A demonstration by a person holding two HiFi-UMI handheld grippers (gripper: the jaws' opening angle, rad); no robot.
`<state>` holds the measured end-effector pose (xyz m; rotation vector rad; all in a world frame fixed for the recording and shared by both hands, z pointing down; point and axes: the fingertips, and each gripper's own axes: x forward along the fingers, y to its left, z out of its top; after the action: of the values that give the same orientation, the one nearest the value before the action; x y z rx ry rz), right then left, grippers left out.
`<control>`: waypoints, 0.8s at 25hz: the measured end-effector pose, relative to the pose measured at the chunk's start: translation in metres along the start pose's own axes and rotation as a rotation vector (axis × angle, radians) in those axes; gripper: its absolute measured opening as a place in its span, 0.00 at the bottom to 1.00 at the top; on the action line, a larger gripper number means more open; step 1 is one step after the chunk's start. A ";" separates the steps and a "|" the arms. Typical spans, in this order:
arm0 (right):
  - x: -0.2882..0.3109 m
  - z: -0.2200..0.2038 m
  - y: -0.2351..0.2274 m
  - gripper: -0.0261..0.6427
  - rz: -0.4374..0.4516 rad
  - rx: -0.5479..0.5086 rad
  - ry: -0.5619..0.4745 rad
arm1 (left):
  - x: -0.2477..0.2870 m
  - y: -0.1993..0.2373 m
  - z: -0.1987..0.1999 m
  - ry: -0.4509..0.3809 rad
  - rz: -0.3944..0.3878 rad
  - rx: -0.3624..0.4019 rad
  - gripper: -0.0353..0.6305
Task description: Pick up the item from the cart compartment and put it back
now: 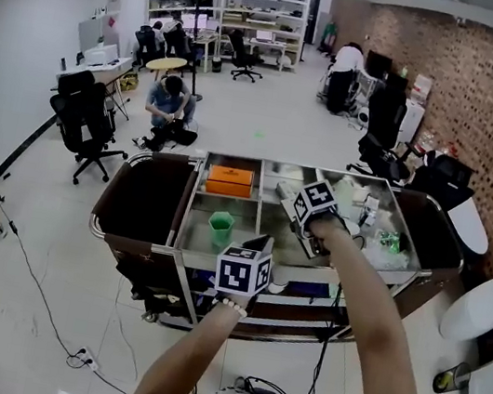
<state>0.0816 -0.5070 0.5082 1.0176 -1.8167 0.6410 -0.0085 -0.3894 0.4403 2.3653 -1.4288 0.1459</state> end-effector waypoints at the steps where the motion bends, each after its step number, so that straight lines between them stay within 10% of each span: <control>1: -0.005 0.000 0.001 0.26 -0.001 0.003 -0.014 | -0.004 -0.002 -0.003 -0.001 0.000 0.003 0.06; 20: -0.172 -0.072 0.091 0.26 0.128 0.136 -0.744 | -0.103 -0.030 -0.064 -0.091 0.027 0.023 0.06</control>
<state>0.0767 -0.3403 0.3845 1.3551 -2.5230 0.4955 -0.0251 -0.2674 0.4635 2.4005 -1.5088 0.0627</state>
